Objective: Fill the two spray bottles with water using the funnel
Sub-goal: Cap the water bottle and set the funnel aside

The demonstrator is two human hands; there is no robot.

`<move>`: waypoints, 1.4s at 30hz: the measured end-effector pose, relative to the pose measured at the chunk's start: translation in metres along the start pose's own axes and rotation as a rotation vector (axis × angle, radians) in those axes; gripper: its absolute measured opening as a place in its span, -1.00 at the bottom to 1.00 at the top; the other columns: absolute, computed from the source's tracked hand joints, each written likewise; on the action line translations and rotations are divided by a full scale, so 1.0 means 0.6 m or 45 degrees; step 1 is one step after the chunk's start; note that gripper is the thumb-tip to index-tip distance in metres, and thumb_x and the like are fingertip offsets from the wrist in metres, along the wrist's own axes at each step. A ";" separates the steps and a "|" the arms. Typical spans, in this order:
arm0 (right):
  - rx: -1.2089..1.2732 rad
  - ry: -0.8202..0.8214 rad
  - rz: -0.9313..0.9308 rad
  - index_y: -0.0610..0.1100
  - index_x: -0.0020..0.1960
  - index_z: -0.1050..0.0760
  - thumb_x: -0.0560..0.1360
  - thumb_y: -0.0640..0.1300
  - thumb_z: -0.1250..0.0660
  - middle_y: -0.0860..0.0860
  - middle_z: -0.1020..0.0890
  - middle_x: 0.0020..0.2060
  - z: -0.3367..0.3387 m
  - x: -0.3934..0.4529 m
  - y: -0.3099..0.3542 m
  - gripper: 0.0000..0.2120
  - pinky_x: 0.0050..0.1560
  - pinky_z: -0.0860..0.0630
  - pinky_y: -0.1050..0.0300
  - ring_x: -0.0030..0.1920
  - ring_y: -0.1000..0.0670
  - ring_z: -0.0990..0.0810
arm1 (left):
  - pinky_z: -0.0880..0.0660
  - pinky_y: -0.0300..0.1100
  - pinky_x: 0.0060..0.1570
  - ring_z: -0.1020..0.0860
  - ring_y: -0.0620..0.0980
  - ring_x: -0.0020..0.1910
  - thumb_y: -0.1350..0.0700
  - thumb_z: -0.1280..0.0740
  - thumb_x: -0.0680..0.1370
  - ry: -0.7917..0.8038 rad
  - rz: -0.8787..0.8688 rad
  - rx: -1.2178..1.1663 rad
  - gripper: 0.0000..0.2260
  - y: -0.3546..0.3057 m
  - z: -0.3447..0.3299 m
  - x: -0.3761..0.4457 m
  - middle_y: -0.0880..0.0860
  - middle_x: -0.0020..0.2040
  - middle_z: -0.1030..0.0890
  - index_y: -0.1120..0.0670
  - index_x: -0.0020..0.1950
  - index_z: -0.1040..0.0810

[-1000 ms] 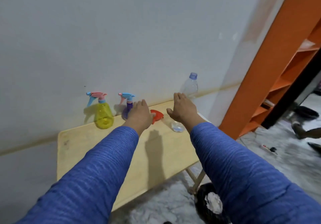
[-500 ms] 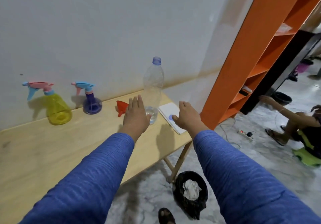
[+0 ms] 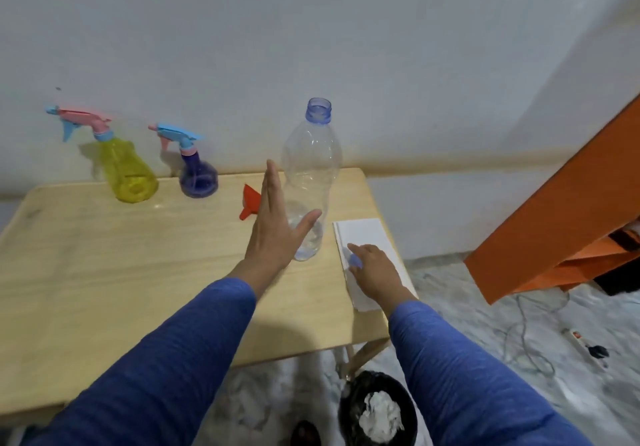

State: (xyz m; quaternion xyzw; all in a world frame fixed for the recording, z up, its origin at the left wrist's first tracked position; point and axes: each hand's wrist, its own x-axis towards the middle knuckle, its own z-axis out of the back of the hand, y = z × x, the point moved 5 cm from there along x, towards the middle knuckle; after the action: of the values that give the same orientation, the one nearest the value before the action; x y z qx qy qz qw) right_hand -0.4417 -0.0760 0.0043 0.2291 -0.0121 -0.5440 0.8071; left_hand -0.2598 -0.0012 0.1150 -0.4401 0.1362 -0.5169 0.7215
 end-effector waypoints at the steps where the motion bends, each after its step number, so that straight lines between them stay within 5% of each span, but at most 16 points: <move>1: 0.017 -0.002 0.006 -0.03 0.44 -0.29 0.56 -0.13 -0.22 -0.09 -0.38 0.32 -0.006 0.008 -0.006 -0.55 0.28 -0.33 0.06 0.33 -0.10 -0.34 | -0.17 -0.04 0.38 -0.07 0.04 0.51 -0.11 -0.36 0.49 -0.008 0.007 -0.027 -0.06 -0.002 -0.002 0.003 0.03 0.56 0.05 -0.10 0.48 0.38; 6: 0.019 -0.069 0.062 -0.15 0.24 -0.50 0.52 -0.24 -0.19 -0.14 -0.45 0.12 -0.018 0.033 -0.016 -0.69 0.03 -0.37 0.14 0.16 -0.15 -0.43 | -0.25 -0.09 0.37 -0.22 0.01 0.46 -0.05 -0.38 0.48 -0.035 -0.033 -0.068 -0.09 0.000 -0.009 0.014 0.02 0.54 -0.10 -0.11 0.51 0.30; 9: 0.067 -0.078 0.078 -0.14 0.29 -0.48 0.53 -0.23 -0.18 -0.16 -0.46 0.15 -0.004 0.040 -0.012 -0.66 0.10 -0.40 0.11 0.19 -0.17 -0.45 | -0.25 -0.16 0.34 -0.24 -0.01 0.46 -0.05 -0.37 0.49 -0.066 -0.052 -0.045 -0.12 0.004 -0.013 0.020 0.02 0.54 -0.12 -0.09 0.52 0.26; 14: 0.670 -0.385 0.140 -0.18 0.27 -0.50 0.56 -0.13 -0.25 -0.11 -0.56 0.19 0.132 0.055 0.050 -0.69 0.05 -0.34 0.37 0.08 -0.04 -0.57 | -0.25 0.06 0.40 -0.22 -0.11 0.46 -0.21 -0.36 0.43 -0.155 -0.096 -0.097 -0.10 -0.010 0.005 0.042 0.02 0.52 -0.17 -0.14 0.51 0.23; 17: 1.055 -0.463 0.301 -0.14 0.21 -0.54 0.53 -0.18 -0.31 -0.03 -0.60 0.07 0.234 0.062 0.116 -0.74 0.07 -0.49 0.20 -0.07 0.06 -0.56 | -0.20 -0.33 0.35 -0.18 -0.22 0.45 -0.27 -0.33 0.39 -0.203 -0.135 -0.195 -0.07 -0.042 0.023 0.063 0.05 0.51 -0.20 -0.07 0.53 0.19; 20: 1.290 -0.373 0.582 -0.13 0.20 -0.52 0.52 -0.30 -0.29 -0.04 -0.61 0.05 0.322 0.045 0.186 -0.72 0.09 -0.55 0.11 -0.01 0.01 -0.57 | -0.19 -0.33 0.31 -0.18 -0.28 0.40 -0.27 -0.33 0.38 -0.208 -0.190 -0.207 -0.06 -0.071 0.039 0.082 0.07 0.50 -0.22 -0.03 0.54 0.18; 24: 0.987 -0.254 0.881 -0.10 0.22 -0.52 0.52 -0.29 -0.29 -0.01 -0.61 0.09 0.381 0.012 0.253 -0.71 0.17 -0.52 0.16 0.09 0.03 -0.58 | -0.29 -0.14 0.35 -0.31 -0.07 0.41 -0.33 -0.28 0.36 -0.166 -0.188 -0.155 -0.07 -0.079 0.043 0.095 0.07 0.45 -0.33 0.01 0.54 0.11; 29: 0.479 -0.203 0.946 -0.05 0.21 -0.56 0.52 -0.25 -0.28 0.05 -0.62 0.12 0.395 -0.001 0.284 -0.71 0.20 -0.49 0.19 0.10 0.08 -0.59 | -0.35 -0.04 0.34 -0.35 -0.10 0.37 -0.39 -0.24 0.36 -0.110 -0.158 -0.127 -0.17 -0.067 0.040 0.096 0.00 0.41 -0.38 0.04 0.49 -0.17; 36: -0.130 -0.193 0.980 -0.07 0.21 -0.56 0.53 -0.23 -0.29 -0.02 -0.60 0.15 0.417 -0.008 0.316 -0.73 0.14 -0.46 0.17 0.05 0.02 -0.56 | -0.31 -0.14 0.33 -0.35 -0.08 0.36 -0.15 -0.36 0.45 -0.141 -0.163 -0.160 -0.32 -0.071 0.033 0.096 0.03 0.39 -0.39 0.09 0.46 -0.22; 40: -0.106 -0.339 0.820 -0.15 0.07 -0.57 0.45 0.12 -0.38 -0.03 -0.60 -0.08 0.411 0.003 0.316 -0.63 -0.15 -0.39 0.25 -0.11 0.05 -0.51 | -0.29 -0.23 0.25 -0.36 -0.10 0.33 -0.10 -0.37 0.47 -0.156 -0.187 -0.169 -0.38 -0.072 0.034 0.091 0.03 0.36 -0.41 0.08 0.43 -0.24; 42: 0.044 -0.265 0.800 -0.13 0.12 -0.56 0.46 0.16 -0.34 0.01 -0.59 -0.04 0.407 0.004 0.308 -0.60 -0.11 -0.41 0.28 -0.06 0.06 -0.53 | -0.29 -0.22 0.26 -0.36 -0.09 0.34 -0.10 -0.37 0.46 -0.150 -0.176 -0.168 -0.38 -0.070 0.036 0.091 0.03 0.37 -0.41 0.07 0.43 -0.24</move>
State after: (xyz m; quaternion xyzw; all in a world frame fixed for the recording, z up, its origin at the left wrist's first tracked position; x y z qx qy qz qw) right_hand -0.3453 -0.1096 0.2930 0.1709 -0.1737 -0.2887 0.9259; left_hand -0.2484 -0.0409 0.1740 -0.5247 0.0963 -0.5286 0.6603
